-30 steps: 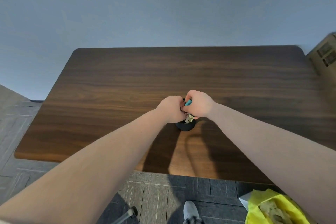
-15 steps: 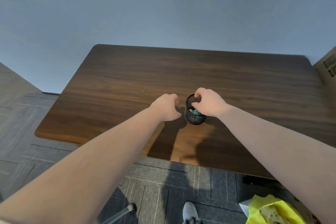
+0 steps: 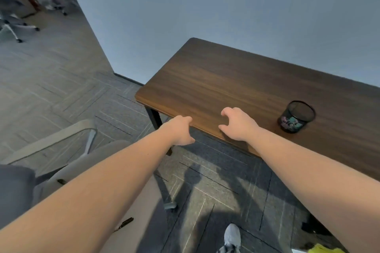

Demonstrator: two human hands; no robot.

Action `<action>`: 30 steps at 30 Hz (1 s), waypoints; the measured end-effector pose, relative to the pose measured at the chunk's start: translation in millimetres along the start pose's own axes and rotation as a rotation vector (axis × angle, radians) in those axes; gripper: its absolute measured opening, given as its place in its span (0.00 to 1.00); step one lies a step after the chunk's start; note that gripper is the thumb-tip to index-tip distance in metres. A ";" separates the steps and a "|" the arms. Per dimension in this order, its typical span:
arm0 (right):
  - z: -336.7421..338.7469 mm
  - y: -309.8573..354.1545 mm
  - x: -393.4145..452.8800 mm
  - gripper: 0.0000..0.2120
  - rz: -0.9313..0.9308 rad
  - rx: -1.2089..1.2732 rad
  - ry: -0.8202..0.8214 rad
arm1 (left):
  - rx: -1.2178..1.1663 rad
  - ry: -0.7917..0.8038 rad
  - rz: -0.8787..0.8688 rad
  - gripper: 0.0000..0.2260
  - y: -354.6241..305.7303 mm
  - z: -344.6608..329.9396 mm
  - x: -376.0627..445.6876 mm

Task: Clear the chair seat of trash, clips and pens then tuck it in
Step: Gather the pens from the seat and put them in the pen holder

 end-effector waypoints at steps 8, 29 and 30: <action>-98.1 153.6 -4.7 0.25 0.292 -0.127 0.182 | -0.105 -0.027 0.309 0.30 187.6 -48.9 -95.9; -388.4 269.9 8.3 0.27 0.684 -0.514 0.718 | -0.537 0.022 0.967 0.24 373.5 -292.5 -177.6; -398.4 267.9 8.6 0.27 0.698 -0.537 0.729 | -0.547 0.012 0.989 0.24 376.2 -300.9 -172.7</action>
Point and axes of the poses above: each hand's wrist, its own x-axis towards the middle knuckle, its own z-axis out of the back of the hand, y = z × x, the point moved 1 cm from there along x, towards the middle knuckle, and after that the axes turned 1 degree about -x, right-handed, at the moved point
